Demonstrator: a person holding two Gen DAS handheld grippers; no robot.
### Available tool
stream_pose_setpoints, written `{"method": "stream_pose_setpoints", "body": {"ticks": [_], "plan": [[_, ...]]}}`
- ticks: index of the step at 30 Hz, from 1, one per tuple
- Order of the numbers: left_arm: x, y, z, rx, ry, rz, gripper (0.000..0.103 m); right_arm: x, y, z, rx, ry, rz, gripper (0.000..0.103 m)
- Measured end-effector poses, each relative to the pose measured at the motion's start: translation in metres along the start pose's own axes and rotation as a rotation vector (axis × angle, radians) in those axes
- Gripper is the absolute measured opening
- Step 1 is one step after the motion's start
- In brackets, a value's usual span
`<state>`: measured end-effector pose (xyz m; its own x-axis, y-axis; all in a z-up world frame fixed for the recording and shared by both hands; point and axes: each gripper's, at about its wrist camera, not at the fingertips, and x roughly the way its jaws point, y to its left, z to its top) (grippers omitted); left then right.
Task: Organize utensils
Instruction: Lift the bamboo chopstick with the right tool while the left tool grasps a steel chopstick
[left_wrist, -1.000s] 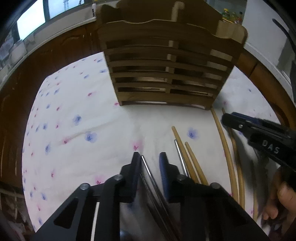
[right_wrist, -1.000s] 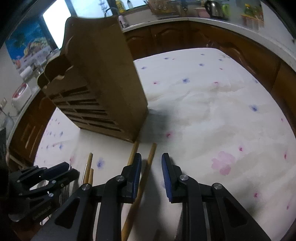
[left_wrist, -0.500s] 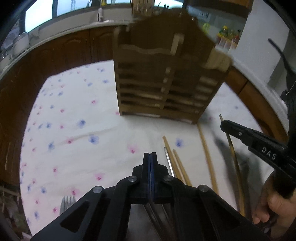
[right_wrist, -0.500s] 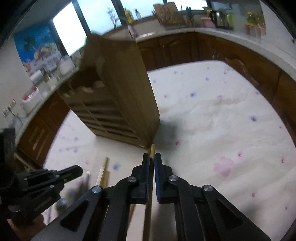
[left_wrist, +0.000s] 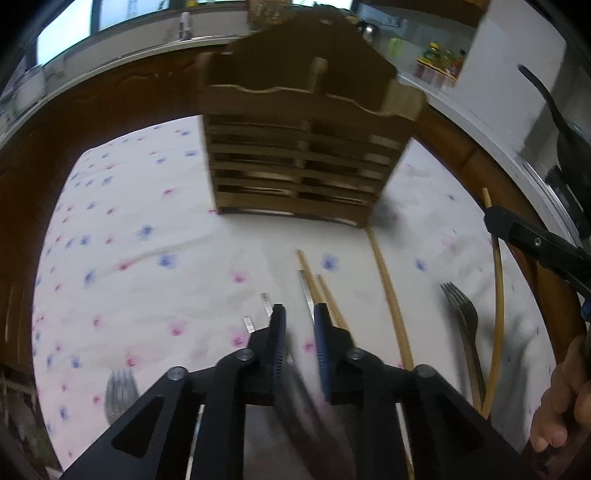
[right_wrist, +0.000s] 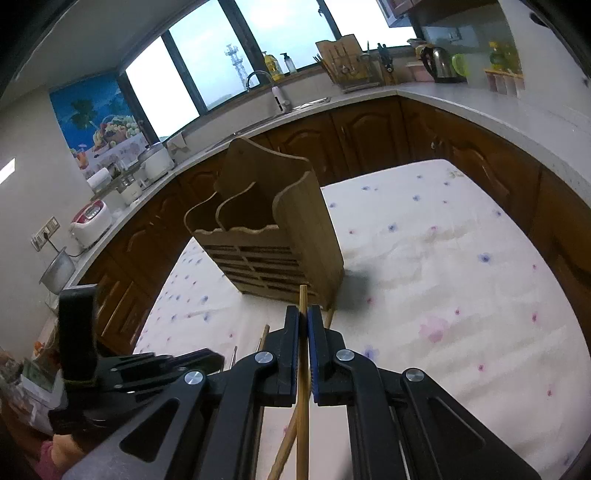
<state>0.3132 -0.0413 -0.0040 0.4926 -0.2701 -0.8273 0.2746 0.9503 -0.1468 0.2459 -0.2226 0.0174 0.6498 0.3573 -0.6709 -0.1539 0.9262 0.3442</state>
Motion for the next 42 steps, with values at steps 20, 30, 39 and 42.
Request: {"method": "stream_pose_setpoints", "body": {"ticks": [20, 30, 39, 42], "plan": [[0.042, -0.009, 0.005, 0.048, 0.063, 0.038, 0.015, -0.014, -0.018, -0.008, 0.044, -0.019, 0.019, 0.005], [0.04, -0.02, 0.007, 0.106, 0.024, 0.061, 0.006, -0.017, -0.026, -0.006, 0.065, -0.024, 0.017, 0.005], [-0.044, -0.012, -0.005, 0.022, -0.16, -0.053, 0.004, -0.042, -0.004, 0.001, 0.021, -0.074, 0.041, 0.005], [-0.08, -0.006, -0.012, 0.001, -0.23, -0.078, 0.004, -0.056, 0.007, 0.006, -0.001, -0.107, 0.053, 0.005]]}}
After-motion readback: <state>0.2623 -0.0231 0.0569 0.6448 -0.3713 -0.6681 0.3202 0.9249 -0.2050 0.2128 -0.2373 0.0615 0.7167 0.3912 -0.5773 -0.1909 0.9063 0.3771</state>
